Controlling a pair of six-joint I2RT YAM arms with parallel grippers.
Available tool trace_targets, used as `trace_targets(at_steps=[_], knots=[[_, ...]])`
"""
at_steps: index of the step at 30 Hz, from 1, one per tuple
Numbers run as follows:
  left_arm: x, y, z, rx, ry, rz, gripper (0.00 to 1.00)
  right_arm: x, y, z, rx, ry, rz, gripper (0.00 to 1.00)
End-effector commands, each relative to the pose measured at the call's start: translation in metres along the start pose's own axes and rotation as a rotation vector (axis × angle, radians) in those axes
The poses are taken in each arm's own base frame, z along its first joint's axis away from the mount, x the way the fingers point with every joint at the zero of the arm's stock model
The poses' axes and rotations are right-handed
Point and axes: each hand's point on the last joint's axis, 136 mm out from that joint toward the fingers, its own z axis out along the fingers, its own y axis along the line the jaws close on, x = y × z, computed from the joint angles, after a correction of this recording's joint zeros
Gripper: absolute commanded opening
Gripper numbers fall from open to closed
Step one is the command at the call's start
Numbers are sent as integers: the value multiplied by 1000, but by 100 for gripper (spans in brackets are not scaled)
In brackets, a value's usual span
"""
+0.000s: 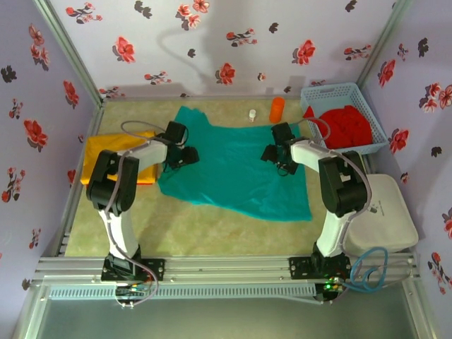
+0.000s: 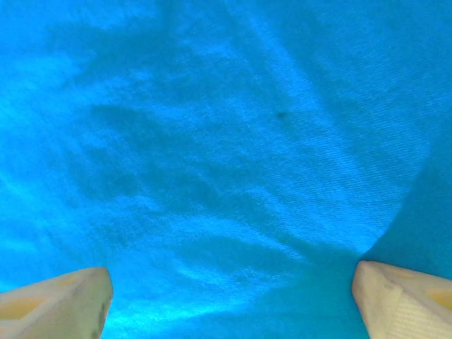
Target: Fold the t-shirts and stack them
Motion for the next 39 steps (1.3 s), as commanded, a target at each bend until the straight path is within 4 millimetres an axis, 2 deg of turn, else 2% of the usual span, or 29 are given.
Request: trace_targets(at_steps=[1, 3, 6, 10, 14, 18, 22, 25, 27, 31, 33, 39], knots=[[2, 3, 17, -25, 85, 43, 59, -8, -23, 14, 91, 33, -15, 89], [-7, -6, 14, -8, 88, 50, 59, -19, -22, 15, 86, 25, -27, 89], [-14, -13, -5, 4, 78, 63, 59, -27, -15, 4, 66, 8, -57, 90], [-12, -16, -49, 19, 37, 78, 61, -26, -4, -23, -29, -25, -67, 96], [13, -12, -88, 1, 10, 131, 63, -10, 2, -49, -105, -19, -114, 99], [56, -7, -105, -22, 19, 168, 62, 16, 1, -67, -119, -5, -173, 99], [104, -6, -106, -44, 18, 202, 57, 41, -8, -76, -76, 33, -215, 99], [137, -5, -103, -56, 29, 222, 52, 47, -8, -80, -78, 28, -210, 96], [151, 0, -103, -91, 19, 234, 47, 49, -4, -80, -100, 26, -202, 95], [165, 9, -95, -138, -12, 224, 43, 45, 4, -74, -114, 27, -179, 94], [165, 7, -88, -140, -17, 223, 43, 44, 8, -74, -116, 35, -169, 93], [152, -14, -68, -132, -23, 261, 46, 39, 10, -74, -108, 23, -173, 93]])
